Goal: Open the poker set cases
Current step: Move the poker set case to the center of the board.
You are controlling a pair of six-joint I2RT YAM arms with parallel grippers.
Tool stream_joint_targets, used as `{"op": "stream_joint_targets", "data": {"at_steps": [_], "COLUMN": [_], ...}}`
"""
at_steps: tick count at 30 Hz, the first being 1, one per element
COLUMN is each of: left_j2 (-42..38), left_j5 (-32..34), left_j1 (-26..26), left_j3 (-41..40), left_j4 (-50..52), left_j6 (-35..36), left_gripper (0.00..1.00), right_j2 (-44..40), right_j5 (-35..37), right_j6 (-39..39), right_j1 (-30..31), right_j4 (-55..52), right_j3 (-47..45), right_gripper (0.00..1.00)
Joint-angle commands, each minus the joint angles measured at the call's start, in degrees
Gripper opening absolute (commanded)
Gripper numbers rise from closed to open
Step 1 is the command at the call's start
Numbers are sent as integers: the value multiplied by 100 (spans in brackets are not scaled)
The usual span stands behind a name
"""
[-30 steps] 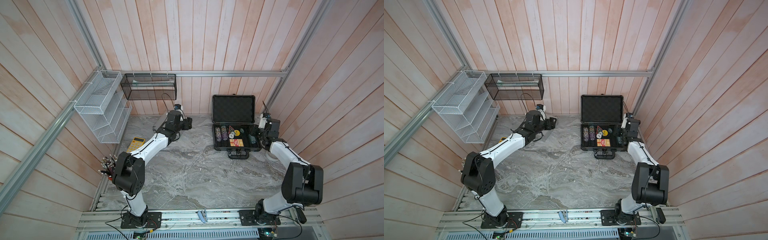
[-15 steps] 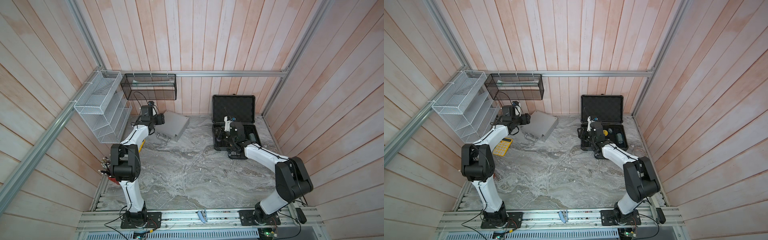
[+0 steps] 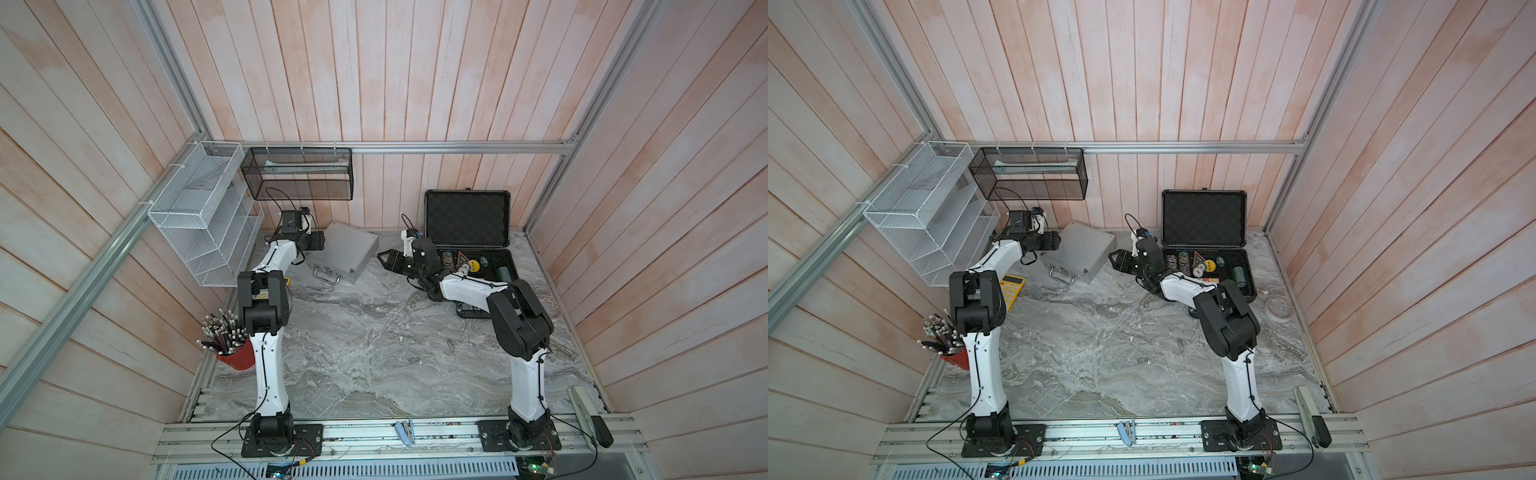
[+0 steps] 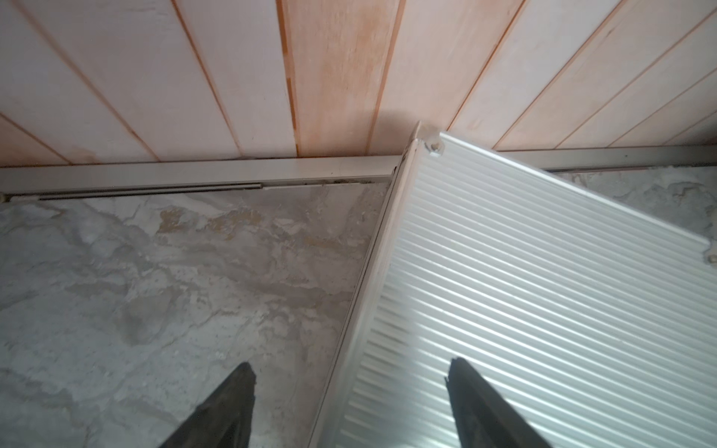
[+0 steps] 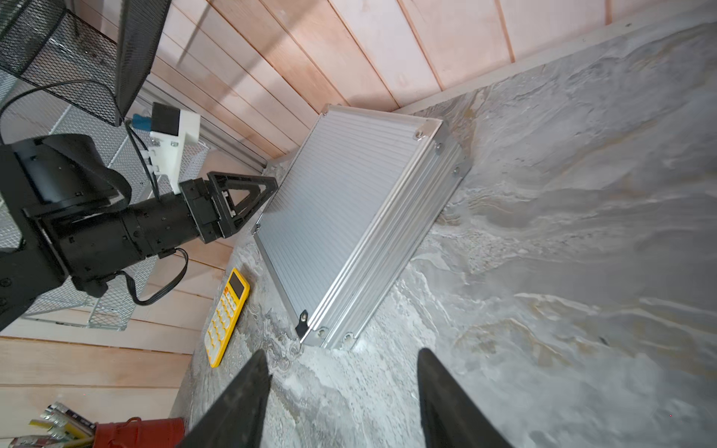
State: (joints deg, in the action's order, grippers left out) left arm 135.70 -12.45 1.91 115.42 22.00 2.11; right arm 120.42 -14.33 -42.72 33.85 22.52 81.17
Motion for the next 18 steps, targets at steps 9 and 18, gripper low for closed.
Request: {"op": "stream_joint_targets", "data": {"at_steps": [9, 18], "left_j2": [714, 553], "left_j5": [-884, -777], "left_j1": [-66, -112], "left_j3": [1088, 491], "left_j4": [1154, 1055], "left_j6": [27, -45], "left_gripper": [80, 75], "right_j2": [1343, 1758], "right_j5": [-36, 27], "right_j6": [-410, -333], "right_j1": [289, 307], "right_j4": [-34, -529], "right_j3": [1437, 1937], "right_gripper": [63, 63]}}
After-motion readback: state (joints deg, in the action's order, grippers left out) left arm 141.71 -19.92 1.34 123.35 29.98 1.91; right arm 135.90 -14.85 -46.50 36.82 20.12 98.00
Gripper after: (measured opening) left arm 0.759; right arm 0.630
